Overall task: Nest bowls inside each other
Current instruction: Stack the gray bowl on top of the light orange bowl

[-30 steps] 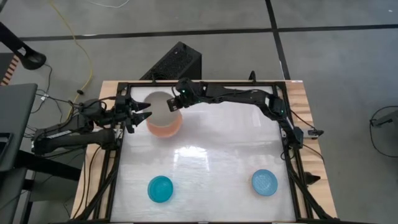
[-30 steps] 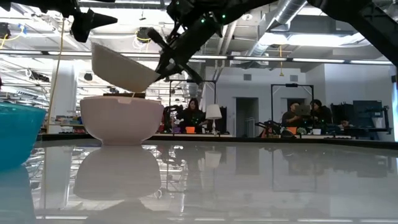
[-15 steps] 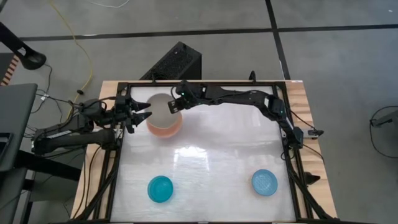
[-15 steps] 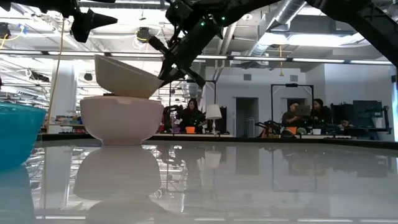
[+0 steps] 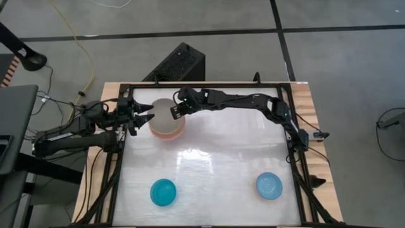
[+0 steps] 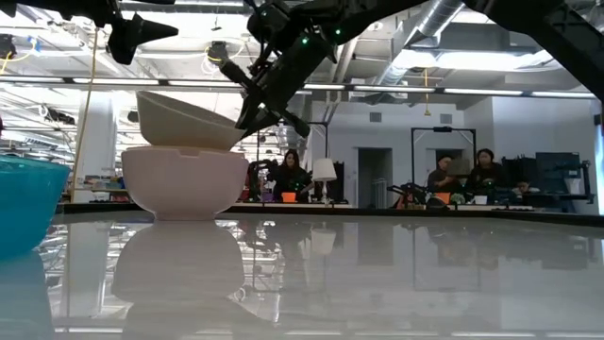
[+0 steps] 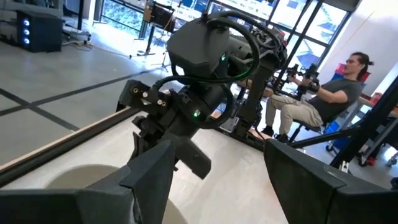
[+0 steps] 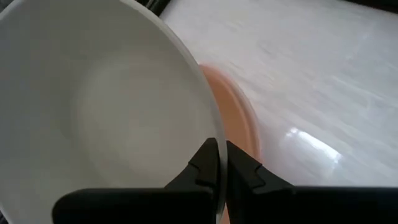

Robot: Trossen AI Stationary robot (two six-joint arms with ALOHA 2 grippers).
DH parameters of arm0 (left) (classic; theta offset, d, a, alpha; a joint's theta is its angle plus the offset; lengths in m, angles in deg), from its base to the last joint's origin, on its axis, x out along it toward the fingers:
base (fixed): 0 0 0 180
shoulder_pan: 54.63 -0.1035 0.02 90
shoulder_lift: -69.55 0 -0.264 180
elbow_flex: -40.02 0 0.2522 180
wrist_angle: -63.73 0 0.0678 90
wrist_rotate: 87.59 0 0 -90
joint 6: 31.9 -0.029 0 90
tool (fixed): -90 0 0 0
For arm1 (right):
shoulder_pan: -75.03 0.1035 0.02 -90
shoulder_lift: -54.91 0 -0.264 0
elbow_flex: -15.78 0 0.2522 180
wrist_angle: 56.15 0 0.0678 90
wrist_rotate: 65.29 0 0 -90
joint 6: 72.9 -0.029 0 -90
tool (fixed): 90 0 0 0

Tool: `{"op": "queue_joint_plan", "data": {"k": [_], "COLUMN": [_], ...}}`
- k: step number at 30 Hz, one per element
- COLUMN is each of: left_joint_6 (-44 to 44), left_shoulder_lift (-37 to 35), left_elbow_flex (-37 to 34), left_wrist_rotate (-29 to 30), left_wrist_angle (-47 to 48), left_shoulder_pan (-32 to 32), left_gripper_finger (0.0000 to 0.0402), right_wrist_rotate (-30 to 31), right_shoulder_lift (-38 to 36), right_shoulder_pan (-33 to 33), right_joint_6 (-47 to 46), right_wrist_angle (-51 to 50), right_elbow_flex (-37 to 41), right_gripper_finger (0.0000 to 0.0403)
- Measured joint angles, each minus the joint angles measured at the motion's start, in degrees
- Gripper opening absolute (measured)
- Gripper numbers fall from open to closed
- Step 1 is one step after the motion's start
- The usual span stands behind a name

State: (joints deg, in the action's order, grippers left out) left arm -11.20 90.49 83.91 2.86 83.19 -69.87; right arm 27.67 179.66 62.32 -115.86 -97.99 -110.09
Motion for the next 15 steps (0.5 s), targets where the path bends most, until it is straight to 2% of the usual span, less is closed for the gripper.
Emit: {"op": "queue_joint_plan", "data": {"k": [15], "left_joint_6": [0.6], "left_shoulder_lift": [0.0], "left_elbow_flex": [0.0], "left_wrist_rotate": [-0.2], "left_wrist_angle": [1.0], "left_shoulder_pan": [0.0], "left_gripper_finger": [0.0238], "right_wrist_rotate": [-1.3], "right_shoulder_lift": [2.9], "right_shoulder_pan": [0.6], "right_joint_6": [0.9], "right_wrist_angle": [0.8], "right_elbow_flex": [0.0], "right_gripper_finger": [0.0035]}}
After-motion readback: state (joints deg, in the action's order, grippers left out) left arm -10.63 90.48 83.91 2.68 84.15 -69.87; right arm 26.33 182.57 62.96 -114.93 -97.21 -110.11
